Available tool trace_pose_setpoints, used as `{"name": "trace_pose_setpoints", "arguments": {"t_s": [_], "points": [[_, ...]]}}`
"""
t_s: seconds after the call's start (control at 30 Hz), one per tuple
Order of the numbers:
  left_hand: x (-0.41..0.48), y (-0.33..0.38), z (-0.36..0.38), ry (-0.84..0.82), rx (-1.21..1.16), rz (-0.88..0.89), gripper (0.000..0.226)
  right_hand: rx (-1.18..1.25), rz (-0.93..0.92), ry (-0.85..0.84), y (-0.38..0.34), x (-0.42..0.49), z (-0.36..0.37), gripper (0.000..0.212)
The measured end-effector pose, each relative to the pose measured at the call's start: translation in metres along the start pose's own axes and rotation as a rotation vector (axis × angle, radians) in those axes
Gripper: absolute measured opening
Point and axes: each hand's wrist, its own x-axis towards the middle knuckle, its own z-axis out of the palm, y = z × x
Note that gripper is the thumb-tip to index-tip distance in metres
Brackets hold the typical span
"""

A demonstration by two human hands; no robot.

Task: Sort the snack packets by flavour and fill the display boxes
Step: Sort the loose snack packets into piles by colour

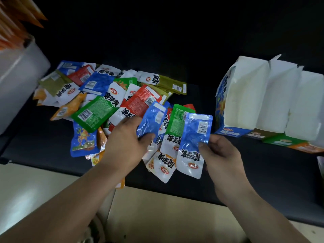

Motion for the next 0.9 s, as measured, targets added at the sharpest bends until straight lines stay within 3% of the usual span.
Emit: {"name": "trace_pose_setpoints", "arguments": {"t_s": [0.17,0.27,0.33,0.47,0.63,0.9], "points": [[-0.018,0.036,-0.013,-0.007,-0.460,-0.131,0.023,0.016,-0.022,-0.036,-0.007,-0.005,0.003,0.022],[-0.029,0.052,-0.010,-0.258,-0.658,-0.216,0.013,0.043,-0.017,-0.077,-0.015,-0.009,0.006,0.021],[-0.034,0.055,-0.003,-0.380,-0.691,-0.178,0.016,0.085,-0.018,-0.118,-0.020,-0.013,0.007,0.018],[-0.037,0.057,0.011,-0.336,-0.571,-0.063,0.006,-0.009,-0.094,-0.148,-0.023,-0.020,0.001,0.015],[-0.035,0.044,0.021,-0.157,-0.264,0.030,0.016,-0.158,0.006,-0.060,-0.001,-0.027,-0.030,0.017],[-0.013,0.068,0.055,-0.147,0.306,0.143,0.060,-0.204,0.066,0.136,0.033,-0.021,-0.067,0.011]]}}
